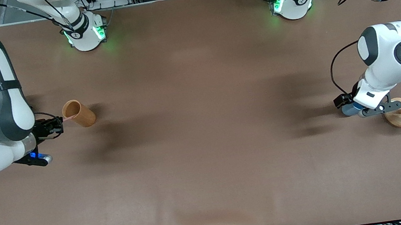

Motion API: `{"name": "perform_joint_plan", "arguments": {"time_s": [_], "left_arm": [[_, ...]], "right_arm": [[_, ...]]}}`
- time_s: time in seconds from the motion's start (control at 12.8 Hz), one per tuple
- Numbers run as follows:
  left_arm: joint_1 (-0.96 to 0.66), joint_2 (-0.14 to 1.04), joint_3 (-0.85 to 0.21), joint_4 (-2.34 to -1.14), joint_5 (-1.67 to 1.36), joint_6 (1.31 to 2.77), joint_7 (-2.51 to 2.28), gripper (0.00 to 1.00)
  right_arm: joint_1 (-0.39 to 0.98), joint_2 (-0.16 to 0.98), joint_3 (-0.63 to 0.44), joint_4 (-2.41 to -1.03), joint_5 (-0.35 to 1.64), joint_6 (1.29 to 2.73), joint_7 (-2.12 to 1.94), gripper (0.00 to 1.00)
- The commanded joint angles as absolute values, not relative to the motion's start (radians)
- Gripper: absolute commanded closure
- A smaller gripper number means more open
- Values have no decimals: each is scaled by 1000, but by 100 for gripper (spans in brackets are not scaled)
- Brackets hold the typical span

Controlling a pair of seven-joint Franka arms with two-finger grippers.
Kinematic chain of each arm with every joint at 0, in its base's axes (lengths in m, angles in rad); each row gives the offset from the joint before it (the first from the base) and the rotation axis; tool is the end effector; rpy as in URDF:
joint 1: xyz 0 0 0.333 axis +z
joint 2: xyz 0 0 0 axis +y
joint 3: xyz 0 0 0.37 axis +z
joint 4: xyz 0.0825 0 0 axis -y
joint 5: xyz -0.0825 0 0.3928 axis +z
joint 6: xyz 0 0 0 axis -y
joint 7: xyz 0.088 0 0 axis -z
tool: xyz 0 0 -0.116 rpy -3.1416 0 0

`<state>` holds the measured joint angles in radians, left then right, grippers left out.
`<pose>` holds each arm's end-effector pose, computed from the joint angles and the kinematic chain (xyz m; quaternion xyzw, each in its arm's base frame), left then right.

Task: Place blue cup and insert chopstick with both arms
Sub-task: 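Grasp the pink chopstick with the right gripper while the left gripper grasps the cup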

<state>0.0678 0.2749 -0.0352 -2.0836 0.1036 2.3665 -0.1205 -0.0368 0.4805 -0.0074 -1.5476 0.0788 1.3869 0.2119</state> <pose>0.6040 0.0224 0.3314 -0.9987 -0.0403 -0.0056 0.0314 0.6342 -0.0171 0.3783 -0.9399 0.1266 0.3169 0.0108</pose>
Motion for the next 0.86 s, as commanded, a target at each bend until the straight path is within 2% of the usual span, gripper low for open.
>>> {"name": "perform_joint_plan", "arguments": {"time_s": [0.0, 0.16, 0.47, 0.63, 0.78], "left_arm": [[94, 291, -37, -2088, 133, 2378, -133, 6], [95, 307, -38, -2088, 132, 2378, -135, 10], [95, 340, -35, -2088, 133, 2376, -137, 32], [95, 347, -35, -2088, 132, 2376, -137, 53], [95, 348, -35, -2088, 132, 2376, -137, 90]], "right_arm": [[-44, 491, -3, -1525, 81, 1368, 213, 100], [-38, 482, -5, -1525, 78, 1355, 213, 100], [-23, 440, -5, -1525, 75, 1295, 215, 100], [-21, 416, -3, -1522, 55, 1270, 215, 100], [-8, 361, 2, -1519, 25, 1249, 213, 100]]}}
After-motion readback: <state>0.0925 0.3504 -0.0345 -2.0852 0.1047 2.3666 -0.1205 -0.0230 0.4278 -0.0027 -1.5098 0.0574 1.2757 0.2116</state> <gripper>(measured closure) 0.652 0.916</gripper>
